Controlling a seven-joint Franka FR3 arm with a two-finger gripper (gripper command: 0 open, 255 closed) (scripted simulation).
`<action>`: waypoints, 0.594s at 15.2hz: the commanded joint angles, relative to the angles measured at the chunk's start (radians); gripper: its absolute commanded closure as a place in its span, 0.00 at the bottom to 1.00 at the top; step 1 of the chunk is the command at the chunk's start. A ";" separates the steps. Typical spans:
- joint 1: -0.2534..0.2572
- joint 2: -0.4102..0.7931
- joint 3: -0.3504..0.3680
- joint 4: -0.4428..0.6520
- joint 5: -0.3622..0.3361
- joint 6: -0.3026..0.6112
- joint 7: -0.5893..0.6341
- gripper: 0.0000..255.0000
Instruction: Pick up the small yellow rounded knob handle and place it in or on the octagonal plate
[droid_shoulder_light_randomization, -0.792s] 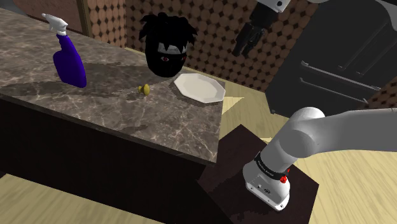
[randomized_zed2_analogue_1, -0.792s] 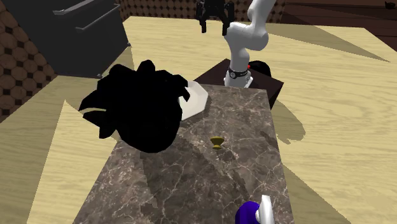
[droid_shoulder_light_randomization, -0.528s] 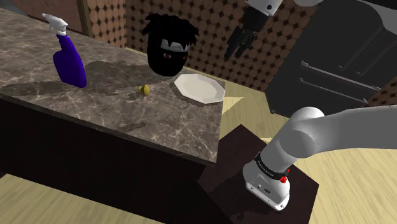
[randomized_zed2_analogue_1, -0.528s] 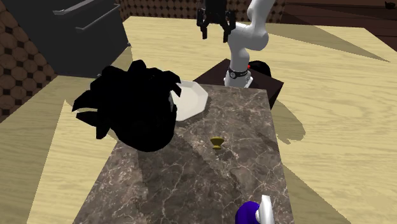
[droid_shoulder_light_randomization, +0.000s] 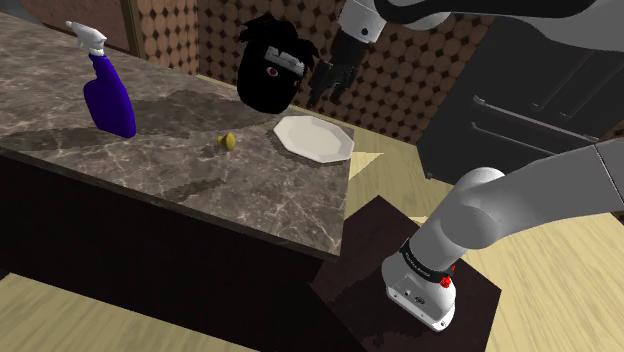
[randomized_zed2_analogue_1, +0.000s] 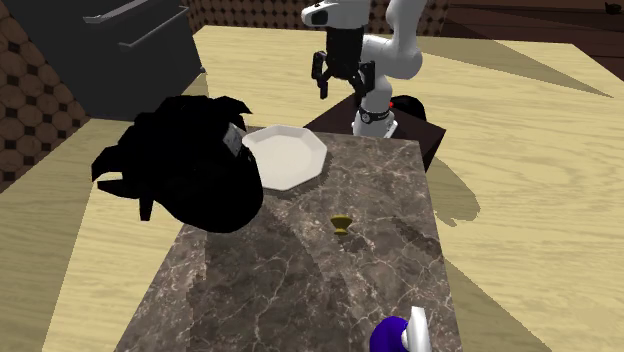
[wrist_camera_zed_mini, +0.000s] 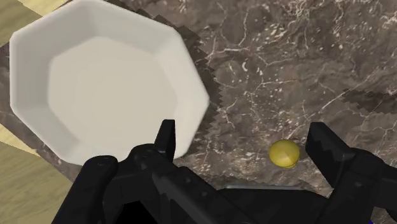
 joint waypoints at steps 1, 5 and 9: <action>0.003 0.069 0.035 0.028 -0.002 0.047 0.035 0.00; 0.004 0.206 0.098 0.075 -0.025 0.140 0.104 0.00; 0.003 0.353 0.155 0.143 -0.074 0.217 0.185 0.00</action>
